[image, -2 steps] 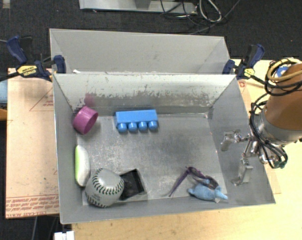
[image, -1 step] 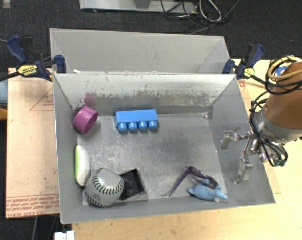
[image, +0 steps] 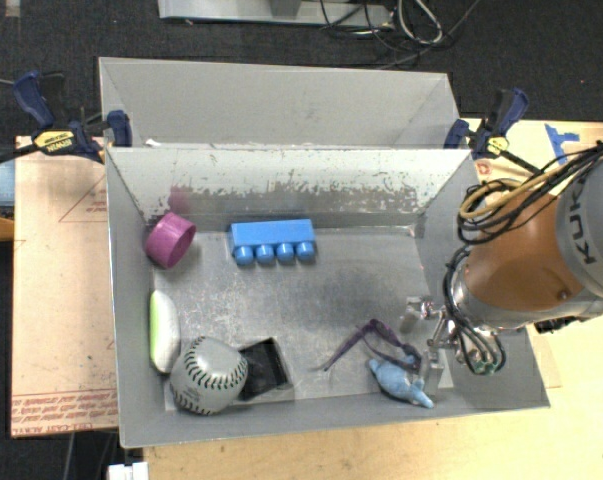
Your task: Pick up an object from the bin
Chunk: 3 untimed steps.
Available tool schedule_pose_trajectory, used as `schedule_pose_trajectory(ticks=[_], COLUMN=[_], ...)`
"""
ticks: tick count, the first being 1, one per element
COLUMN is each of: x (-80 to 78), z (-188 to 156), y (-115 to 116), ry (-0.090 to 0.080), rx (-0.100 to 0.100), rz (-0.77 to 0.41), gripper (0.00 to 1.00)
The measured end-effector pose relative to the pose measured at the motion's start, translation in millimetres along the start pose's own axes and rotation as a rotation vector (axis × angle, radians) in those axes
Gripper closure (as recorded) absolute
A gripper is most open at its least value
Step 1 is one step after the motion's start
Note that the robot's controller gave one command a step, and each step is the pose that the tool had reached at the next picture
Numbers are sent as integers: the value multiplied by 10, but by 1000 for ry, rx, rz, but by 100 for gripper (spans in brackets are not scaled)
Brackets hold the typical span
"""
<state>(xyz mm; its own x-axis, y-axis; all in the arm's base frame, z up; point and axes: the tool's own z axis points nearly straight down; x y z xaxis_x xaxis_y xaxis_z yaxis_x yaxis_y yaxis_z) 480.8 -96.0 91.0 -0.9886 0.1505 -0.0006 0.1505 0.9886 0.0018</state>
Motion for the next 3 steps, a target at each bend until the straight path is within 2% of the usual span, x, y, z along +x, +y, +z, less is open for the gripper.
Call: schedule_pose_trajectory(ticks=[1,2,3], x=[12,-128,62], z=[-609,-73,205], y=[94,524,495], ry=[-3,0,-15], rx=[1,-2,-4], rz=[161,345,288], gripper=[0,0,0])
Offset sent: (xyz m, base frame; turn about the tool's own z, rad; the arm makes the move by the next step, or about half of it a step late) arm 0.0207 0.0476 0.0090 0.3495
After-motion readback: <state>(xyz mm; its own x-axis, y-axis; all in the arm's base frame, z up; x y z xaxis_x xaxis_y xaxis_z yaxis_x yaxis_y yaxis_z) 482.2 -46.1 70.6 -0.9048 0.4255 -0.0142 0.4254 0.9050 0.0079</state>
